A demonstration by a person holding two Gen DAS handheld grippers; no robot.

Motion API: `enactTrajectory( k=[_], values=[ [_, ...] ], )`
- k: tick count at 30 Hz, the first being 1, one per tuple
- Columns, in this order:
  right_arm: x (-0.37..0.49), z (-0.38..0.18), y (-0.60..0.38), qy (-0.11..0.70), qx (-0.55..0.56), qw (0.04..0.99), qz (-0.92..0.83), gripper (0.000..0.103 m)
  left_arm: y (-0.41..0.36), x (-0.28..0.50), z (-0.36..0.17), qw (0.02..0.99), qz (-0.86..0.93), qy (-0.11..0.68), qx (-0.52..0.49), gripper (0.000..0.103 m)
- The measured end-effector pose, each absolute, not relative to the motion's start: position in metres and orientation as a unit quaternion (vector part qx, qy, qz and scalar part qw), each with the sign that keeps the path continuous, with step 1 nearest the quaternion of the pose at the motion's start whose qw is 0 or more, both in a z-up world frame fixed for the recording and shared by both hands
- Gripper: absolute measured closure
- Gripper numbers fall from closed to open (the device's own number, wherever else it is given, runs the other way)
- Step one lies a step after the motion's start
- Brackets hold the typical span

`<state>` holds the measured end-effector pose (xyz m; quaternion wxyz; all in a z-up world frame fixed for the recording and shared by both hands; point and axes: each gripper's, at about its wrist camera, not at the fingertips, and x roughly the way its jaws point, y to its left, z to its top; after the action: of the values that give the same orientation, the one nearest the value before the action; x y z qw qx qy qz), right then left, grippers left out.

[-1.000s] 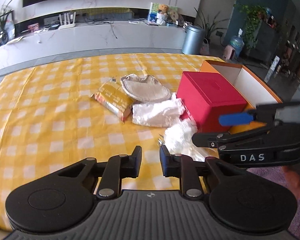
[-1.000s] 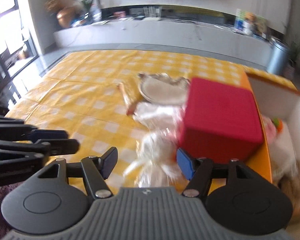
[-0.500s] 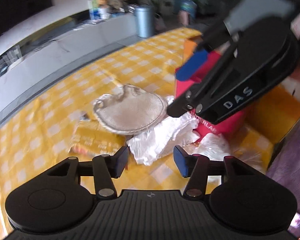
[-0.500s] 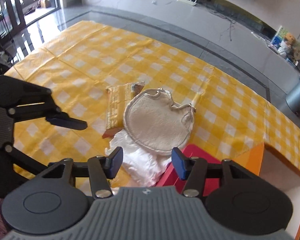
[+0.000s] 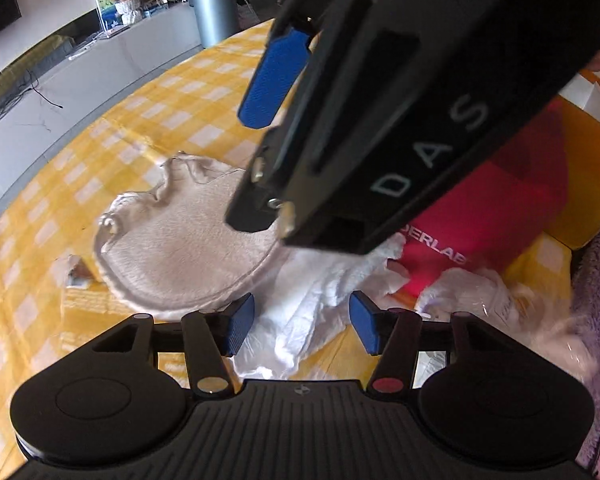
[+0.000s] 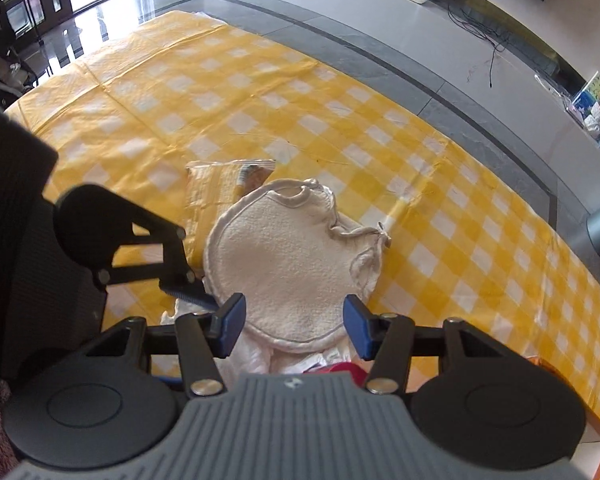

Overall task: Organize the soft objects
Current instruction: 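Grasp the white crumpled cloth with the left gripper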

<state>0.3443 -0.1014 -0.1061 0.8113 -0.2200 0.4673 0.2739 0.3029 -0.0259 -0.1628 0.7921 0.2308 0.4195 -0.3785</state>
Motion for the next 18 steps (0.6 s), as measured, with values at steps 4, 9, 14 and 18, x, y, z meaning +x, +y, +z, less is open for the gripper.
enactTrajectory(
  k=[4,9,14,18],
  values=[
    [0.347,-0.11,-0.103,0.468,-0.213,0.812,0.276,0.049,-0.026,0.311,-0.168,0.794,-0.376,0.427,0.212,0.038],
    [0.347,-0.113,-0.105,0.469,-0.21,0.813,0.275,0.048,-0.025,0.316,-0.17,0.807,-0.339,0.435,0.209,0.081],
    [0.345,-0.106,-0.107,0.461,-0.208,0.819,0.271,0.048,-0.013,0.308,-0.156,0.829,-0.312,0.426,0.183,0.095],
    [0.34,-0.092,-0.111,0.45,-0.202,0.829,0.265,0.048,0.008,0.292,-0.123,0.845,-0.291,0.415,0.168,0.095]
  ],
)
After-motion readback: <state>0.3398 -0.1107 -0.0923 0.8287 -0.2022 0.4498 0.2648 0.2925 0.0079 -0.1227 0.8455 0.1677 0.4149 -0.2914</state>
